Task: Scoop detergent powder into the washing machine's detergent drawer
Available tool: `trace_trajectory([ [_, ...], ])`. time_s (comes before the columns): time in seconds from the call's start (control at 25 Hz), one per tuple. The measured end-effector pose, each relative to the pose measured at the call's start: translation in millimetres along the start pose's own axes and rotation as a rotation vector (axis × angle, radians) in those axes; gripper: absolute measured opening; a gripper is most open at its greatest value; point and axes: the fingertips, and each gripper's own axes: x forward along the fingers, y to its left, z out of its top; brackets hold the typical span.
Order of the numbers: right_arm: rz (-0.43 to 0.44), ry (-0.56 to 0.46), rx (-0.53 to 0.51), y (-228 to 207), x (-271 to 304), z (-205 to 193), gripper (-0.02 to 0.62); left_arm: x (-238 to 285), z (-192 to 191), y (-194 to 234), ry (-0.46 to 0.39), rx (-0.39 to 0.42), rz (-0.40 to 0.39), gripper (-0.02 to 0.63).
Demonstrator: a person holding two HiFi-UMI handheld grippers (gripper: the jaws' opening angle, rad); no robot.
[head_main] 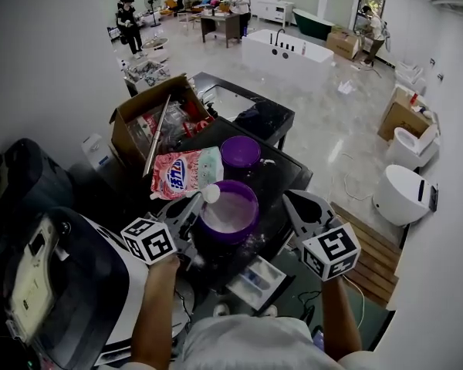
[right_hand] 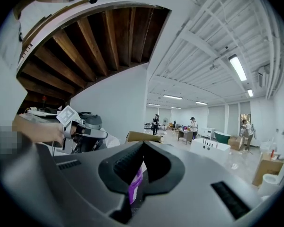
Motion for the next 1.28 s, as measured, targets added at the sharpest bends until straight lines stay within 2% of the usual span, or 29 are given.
trace_trajectory([
  [0.12, 0.01, -0.031, -0.02, 4.0, 3.2, 16.2, -0.003, -10.7, 27.4, 1.9, -0.074, -0.026, 0.009, 0.014],
  [0.4, 0.026, -0.06, -0.057, 14.0, 6.7, 35.3, -0.003, -25.4, 53.2, -2.6, -0.129, -0.029, 0.029, 0.014],
  [0.64, 0.012, -0.03, -0.053, 18.9, 4.5, 26.8, -0.003, -27.1, 43.2, -9.0, -0.095, -0.041, 0.002, 0.014],
  [0.84, -0.032, 0.008, -0.039, 21.1, -6.1, 15.1, -0.003, -21.8, 30.6, -20.2, -0.051, -0.059, -0.066, 0.014],
  [1.04, -0.093, 0.039, -0.029, 28.2, -24.3, 4.6, -0.003, -20.4, 21.6, -40.7, -0.018, -0.057, -0.15, 0.014],
  [1.28, -0.2, 0.103, -0.002, 30.1, -64.3, -20.3, -0.003, -26.3, -12.9, -65.4, 0.041, -0.122, -0.249, 0.014],
])
